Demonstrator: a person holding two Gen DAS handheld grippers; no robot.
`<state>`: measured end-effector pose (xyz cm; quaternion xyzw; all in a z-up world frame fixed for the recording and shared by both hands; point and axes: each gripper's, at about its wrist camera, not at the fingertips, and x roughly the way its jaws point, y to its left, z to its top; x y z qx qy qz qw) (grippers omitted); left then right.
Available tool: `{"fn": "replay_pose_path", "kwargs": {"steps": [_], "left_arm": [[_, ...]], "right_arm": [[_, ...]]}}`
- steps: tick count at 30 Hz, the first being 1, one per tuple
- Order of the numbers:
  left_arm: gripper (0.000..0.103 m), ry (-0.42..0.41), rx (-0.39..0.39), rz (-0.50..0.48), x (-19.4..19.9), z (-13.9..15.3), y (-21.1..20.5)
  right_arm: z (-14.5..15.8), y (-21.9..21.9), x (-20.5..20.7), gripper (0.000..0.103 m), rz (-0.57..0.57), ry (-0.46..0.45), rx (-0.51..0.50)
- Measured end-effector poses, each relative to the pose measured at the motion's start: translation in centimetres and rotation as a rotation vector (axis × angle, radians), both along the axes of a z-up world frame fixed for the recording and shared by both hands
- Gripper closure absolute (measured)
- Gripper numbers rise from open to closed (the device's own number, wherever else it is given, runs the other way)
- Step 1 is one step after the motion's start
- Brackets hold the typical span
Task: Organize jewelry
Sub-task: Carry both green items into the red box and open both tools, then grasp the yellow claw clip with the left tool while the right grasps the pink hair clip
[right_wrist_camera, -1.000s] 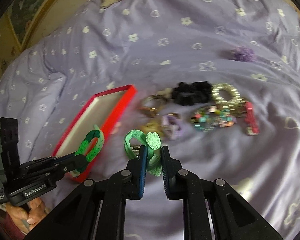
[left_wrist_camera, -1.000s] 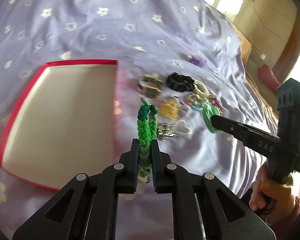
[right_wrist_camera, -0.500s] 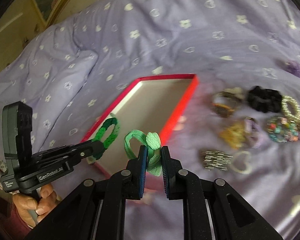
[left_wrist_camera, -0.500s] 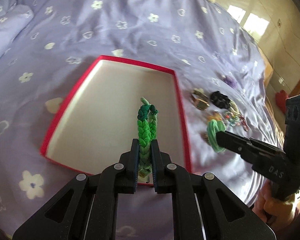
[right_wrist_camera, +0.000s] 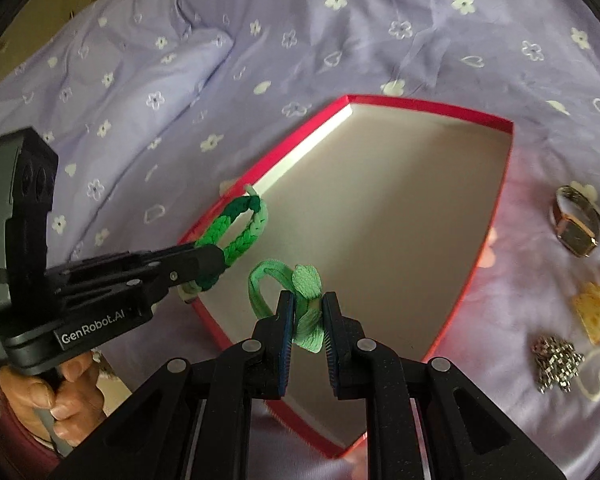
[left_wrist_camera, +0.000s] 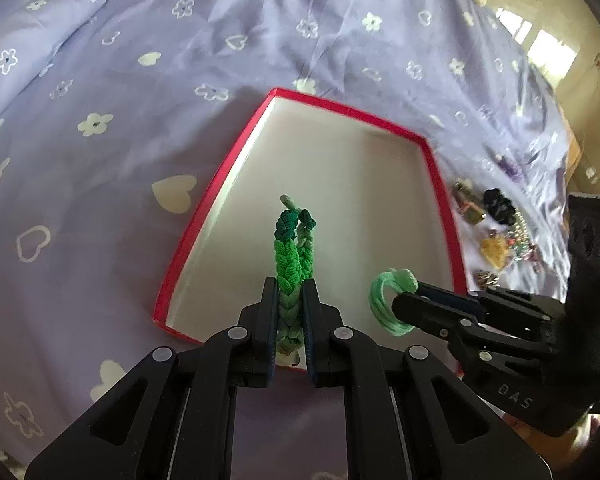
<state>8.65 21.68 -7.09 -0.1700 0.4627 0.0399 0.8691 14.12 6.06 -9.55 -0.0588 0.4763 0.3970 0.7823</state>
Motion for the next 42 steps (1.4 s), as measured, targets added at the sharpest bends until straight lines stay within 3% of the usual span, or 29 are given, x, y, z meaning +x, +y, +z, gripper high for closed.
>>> {"fn": "replay_pose_path", "kwargs": {"steps": [10,14,18,20,24,33,42], "left_arm": [[0.091,0.046,0.005,0.016,0.5,-1.9,0.0],[0.071,0.049,0.015,0.031,0.5,-1.8,0.2],[0.065,0.046,0.024,0.044,0.3,-1.4,0.4],[0.063,0.040,0.029,0.050,0.0,-1.1,0.5],[0.060,0.020,0.027,0.058,-0.5,0.0,0.6],[0.053,-0.026,0.028,0.023,-0.3,2.4,-1.7],[0.052,-0.052,0.016,-0.047,0.3,3.5,-5.9]], "right_arm": [[-1.0,1.1,0.7,0.086,0.040,-0.002,-0.092],[-1.0,1.2,0.9,0.084,0.047,0.004,-0.091],[-0.8,0.8,0.8,0.078,0.040,0.012,-0.071],[-0.5,0.4,0.5,0.068,0.037,0.012,-0.056],[0.7,-0.7,0.0,0.068,0.023,-0.006,-0.022],[3.5,-7.5,-0.1,0.067,-0.121,-0.040,0.065],[4.7,-16.2,0.7,0.059,-0.325,-0.066,0.094]]}}
